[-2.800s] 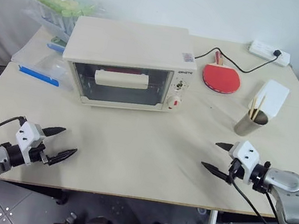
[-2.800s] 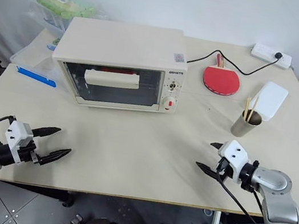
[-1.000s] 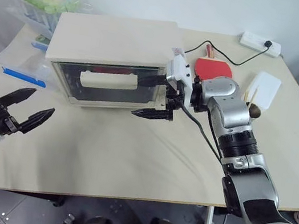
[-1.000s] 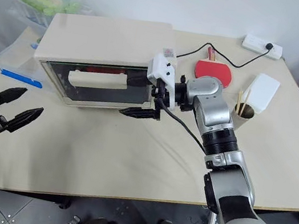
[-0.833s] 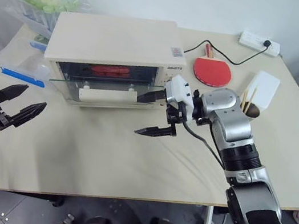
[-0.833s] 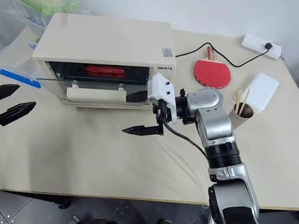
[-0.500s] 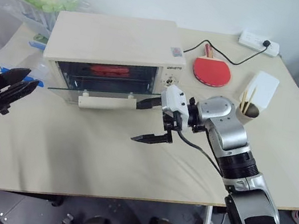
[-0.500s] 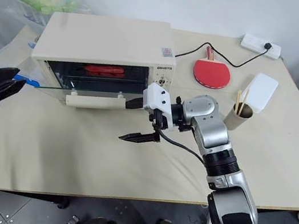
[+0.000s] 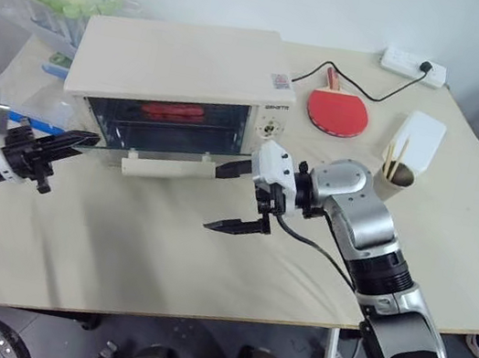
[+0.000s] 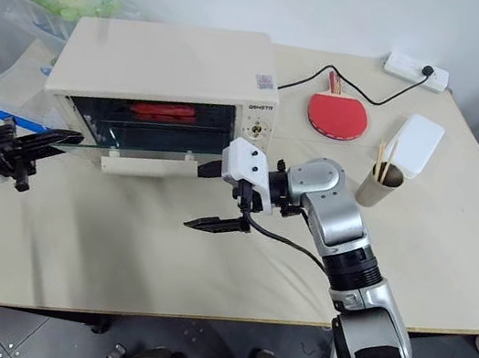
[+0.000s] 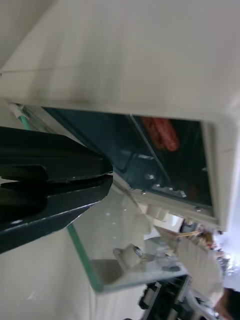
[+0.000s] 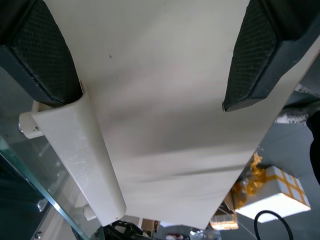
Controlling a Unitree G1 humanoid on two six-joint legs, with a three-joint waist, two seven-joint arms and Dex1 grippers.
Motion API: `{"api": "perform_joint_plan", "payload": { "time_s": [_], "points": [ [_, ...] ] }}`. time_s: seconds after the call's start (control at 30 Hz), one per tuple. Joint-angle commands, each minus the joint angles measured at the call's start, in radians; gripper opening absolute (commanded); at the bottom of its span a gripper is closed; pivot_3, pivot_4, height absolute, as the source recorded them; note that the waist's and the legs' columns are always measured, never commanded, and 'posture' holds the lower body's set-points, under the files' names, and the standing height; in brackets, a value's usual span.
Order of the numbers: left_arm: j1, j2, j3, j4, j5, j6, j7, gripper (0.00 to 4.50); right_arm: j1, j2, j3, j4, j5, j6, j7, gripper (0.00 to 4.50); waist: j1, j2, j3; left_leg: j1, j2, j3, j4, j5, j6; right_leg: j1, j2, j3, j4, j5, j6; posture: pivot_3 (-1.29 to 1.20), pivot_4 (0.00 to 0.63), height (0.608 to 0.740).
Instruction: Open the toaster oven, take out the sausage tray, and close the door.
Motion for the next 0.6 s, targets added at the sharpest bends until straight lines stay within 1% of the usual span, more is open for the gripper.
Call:
{"api": "perform_joint_plan", "payload": {
  "time_s": [0.03, 0.13, 0.2, 0.37, 0.6],
  "points": [
    [-0.021, 0.016, -0.019, 0.005, 0.036, -0.014, -0.003, 0.04, 0.022, -0.027, 0.016, -0.094, -0.001, 0.04, -0.016, 4.5, 0.001, 0.0, 0.0, 0.0, 0.0, 0.0, 0.0, 0.0, 0.0, 0.0, 0.0, 0.0, 0.0, 0.0, 0.0, 0.0, 0.15, 0.74],
    [-0.035, 0.006, -0.025, 0.014, 0.044, -0.023, -0.008, 0.04, 0.043, -0.06, 0.028, -0.15, -0.011, 0.085, -0.032, 4.5, 0.004, 0.0, 0.0, -0.001, 0.0, 0.0, 0.001, 0.0, 0.0, 0.0, 0.0, 0.0, 0.0, 0.0, 0.0, 0.0, 0.15, 0.74],
    [-0.046, 0.001, -0.029, 0.024, 0.05, -0.031, -0.009, 0.04, 0.031, -0.13, 0.08, -0.192, -0.072, 0.176, -0.033, 4.5, 0.005, 0.0, 0.0, -0.001, 0.0, -0.001, 0.002, 0.0, 0.0, 0.0, 0.0, 0.0, 0.0, 0.0, 0.0, 0.0, 0.15, 0.74],
    [-0.06, -0.003, -0.038, 0.039, 0.06, -0.04, -0.019, 0.04, 0.008, -0.213, 0.159, -0.253, -0.119, 0.309, -0.042, 4.5, 0.007, -0.002, -0.001, -0.002, 0.001, -0.001, 0.006, 0.0, 0.0, 0.001, 0.0, 0.0, 0.001, 0.0, -0.001, 0.0, 0.15, 0.74],
    [-0.064, -0.011, -0.058, 0.036, 0.069, -0.041, -0.034, 0.04, 0.001, -0.291, 0.212, -0.308, -0.148, 0.35, -0.011, 4.5, 0.008, -0.002, -0.001, -0.004, 0.001, -0.001, 0.007, 0.0, 0.0, 0.0, 0.0, 0.0, 0.001, -0.001, -0.001, 0.0, 0.15, 0.74]
  ]
}}
